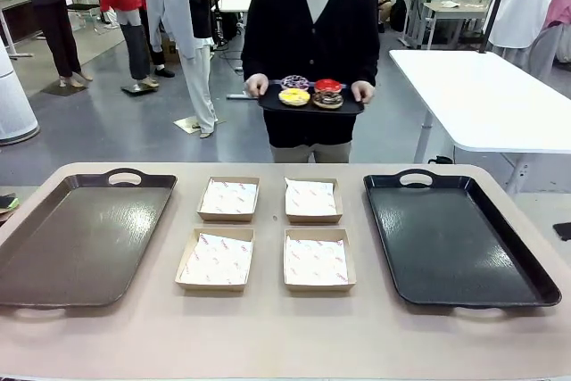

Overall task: Individually package the donuts and arrange them on the tray.
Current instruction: Pick up one Paper togo box.

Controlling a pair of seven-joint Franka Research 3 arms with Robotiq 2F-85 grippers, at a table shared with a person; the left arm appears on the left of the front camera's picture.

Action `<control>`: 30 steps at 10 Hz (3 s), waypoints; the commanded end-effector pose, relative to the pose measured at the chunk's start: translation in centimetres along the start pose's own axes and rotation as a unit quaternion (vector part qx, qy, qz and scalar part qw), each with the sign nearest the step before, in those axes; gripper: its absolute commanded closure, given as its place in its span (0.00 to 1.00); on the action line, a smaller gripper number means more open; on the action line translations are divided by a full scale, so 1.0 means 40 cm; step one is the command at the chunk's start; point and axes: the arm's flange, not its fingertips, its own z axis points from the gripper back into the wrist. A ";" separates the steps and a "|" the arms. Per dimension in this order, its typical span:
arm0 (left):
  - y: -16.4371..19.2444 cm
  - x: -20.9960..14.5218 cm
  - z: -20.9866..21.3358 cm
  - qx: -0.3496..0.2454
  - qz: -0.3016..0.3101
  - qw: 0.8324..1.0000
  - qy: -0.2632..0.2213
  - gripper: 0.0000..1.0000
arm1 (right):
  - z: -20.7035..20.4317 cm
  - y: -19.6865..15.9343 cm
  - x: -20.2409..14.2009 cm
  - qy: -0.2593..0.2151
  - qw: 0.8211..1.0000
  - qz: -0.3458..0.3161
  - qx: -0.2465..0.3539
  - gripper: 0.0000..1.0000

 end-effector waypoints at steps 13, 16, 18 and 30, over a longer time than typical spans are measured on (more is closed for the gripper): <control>0.081 0.010 0.114 0.052 0.039 0.997 -0.052 0.00 | 0.081 -0.083 -0.020 -0.038 0.996 -0.044 -0.062 0.00; 0.081 0.010 0.114 0.052 0.039 0.997 -0.052 0.00 | 0.081 -0.083 -0.020 -0.038 0.996 -0.044 -0.062 0.00; 0.081 0.010 0.114 0.052 0.039 0.997 -0.052 0.00 | 0.081 -0.083 -0.020 -0.038 0.996 -0.044 -0.062 0.00; 0.081 0.010 0.114 0.052 0.039 0.997 -0.052 0.00 | 0.081 -0.083 -0.020 -0.038 0.996 -0.044 -0.062 0.00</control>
